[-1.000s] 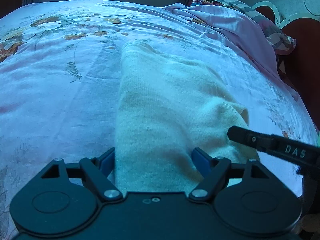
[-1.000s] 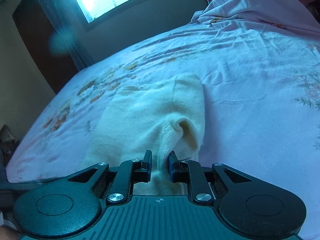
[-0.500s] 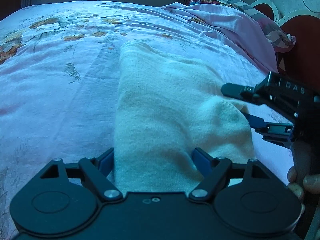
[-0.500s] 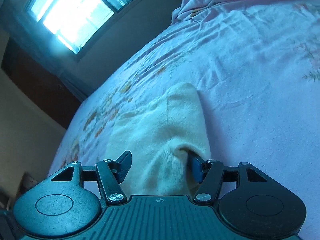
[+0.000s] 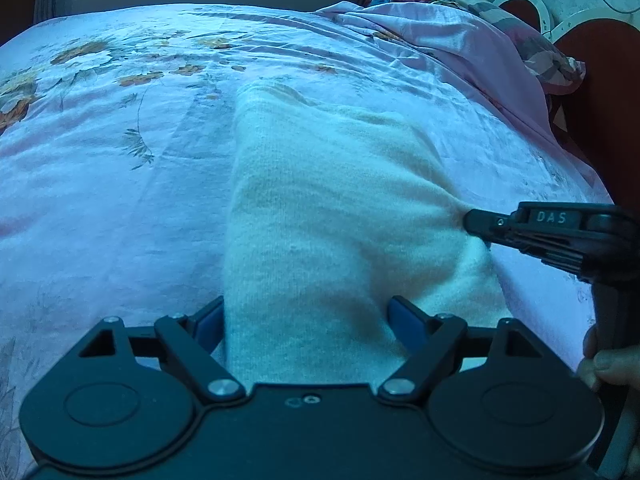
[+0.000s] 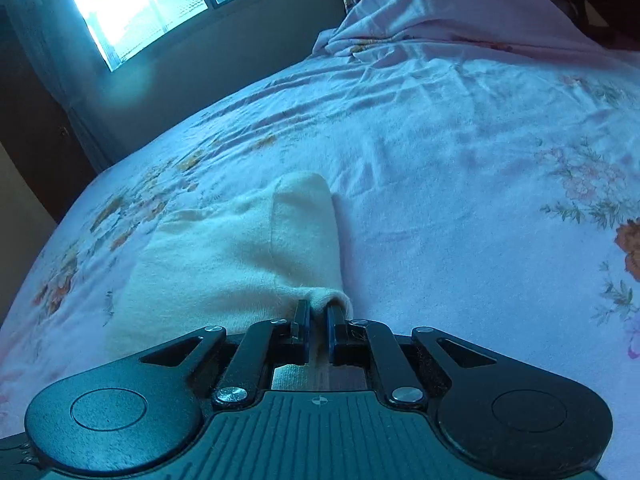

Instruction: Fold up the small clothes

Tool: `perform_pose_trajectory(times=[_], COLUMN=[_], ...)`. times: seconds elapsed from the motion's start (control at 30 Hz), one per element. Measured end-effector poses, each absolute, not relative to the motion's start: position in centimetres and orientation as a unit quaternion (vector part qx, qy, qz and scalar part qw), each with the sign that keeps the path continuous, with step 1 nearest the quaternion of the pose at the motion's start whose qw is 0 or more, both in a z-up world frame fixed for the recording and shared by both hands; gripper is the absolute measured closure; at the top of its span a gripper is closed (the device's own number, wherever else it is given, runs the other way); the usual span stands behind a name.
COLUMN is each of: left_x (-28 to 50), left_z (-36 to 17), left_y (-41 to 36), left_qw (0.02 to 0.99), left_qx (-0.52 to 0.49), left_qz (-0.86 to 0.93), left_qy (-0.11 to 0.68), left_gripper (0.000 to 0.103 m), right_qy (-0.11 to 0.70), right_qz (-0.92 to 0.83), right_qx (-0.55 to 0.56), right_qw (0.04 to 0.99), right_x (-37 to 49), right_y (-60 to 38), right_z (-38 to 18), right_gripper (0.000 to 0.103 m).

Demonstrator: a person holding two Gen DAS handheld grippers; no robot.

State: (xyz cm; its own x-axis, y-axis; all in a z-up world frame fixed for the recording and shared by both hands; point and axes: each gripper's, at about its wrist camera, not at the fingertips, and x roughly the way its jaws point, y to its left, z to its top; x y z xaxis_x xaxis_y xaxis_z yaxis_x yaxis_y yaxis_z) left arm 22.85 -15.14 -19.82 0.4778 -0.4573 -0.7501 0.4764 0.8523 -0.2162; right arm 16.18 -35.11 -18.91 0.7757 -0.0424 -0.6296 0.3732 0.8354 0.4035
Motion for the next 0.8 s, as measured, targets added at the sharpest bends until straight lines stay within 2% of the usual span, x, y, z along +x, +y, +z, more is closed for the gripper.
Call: perform_pose_trajectory(times=[0.23,0.3,0.43,0.53,0.6,0.63,0.67,0.8], left_x=[22.5,22.8,22.8,22.9,23.1,23.2,23.4,25.0], left_z=[-19.1,-19.8,-20.0,-19.7,-19.4,-19.2,-18.9,-18.2], left_y=[-15.1,-15.5,-15.6,-15.3,-15.1,-15.0,-15.0,-14.6], left_qw=[0.868,0.862,0.861,0.859,0.86,0.862,0.864,0.865], left_qx=[0.009,0.015,0.017,0.012,0.008,0.006,0.003,-0.011], left_qz=[-0.263,-0.262,-0.261,-0.262,-0.26,-0.26,-0.259,-0.259], left_qy=[0.42,0.434,0.437,0.439,0.438,0.435,0.432,0.429], left_gripper=[0.022,0.022,0.019,0.021,0.021,0.021,0.021,0.021], right_qy=[0.273,0.285,0.361,0.349,0.332,0.32,0.308,0.299], right_qz=[-0.097,-0.081,-0.07,-0.064,-0.056,-0.051,-0.052,-0.05], right_qx=[0.188,0.163,0.11,0.13,0.145,0.148,0.146,0.159], right_qw=[0.938,0.941,0.924,0.926,0.93,0.934,0.939,0.94], right_x=[16.0,17.0,18.7,17.9,17.2,16.8,16.4,16.1], right_y=[-32.6,-31.5,-30.1,-30.6,-30.9,-31.0,-31.0,-31.9], right_z=[-15.6,-15.9,-19.4,-19.2,-18.3,-17.8,-17.4,-16.7], right_gripper=[0.097,0.097,0.097,0.094,0.069,0.037,0.021,0.021])
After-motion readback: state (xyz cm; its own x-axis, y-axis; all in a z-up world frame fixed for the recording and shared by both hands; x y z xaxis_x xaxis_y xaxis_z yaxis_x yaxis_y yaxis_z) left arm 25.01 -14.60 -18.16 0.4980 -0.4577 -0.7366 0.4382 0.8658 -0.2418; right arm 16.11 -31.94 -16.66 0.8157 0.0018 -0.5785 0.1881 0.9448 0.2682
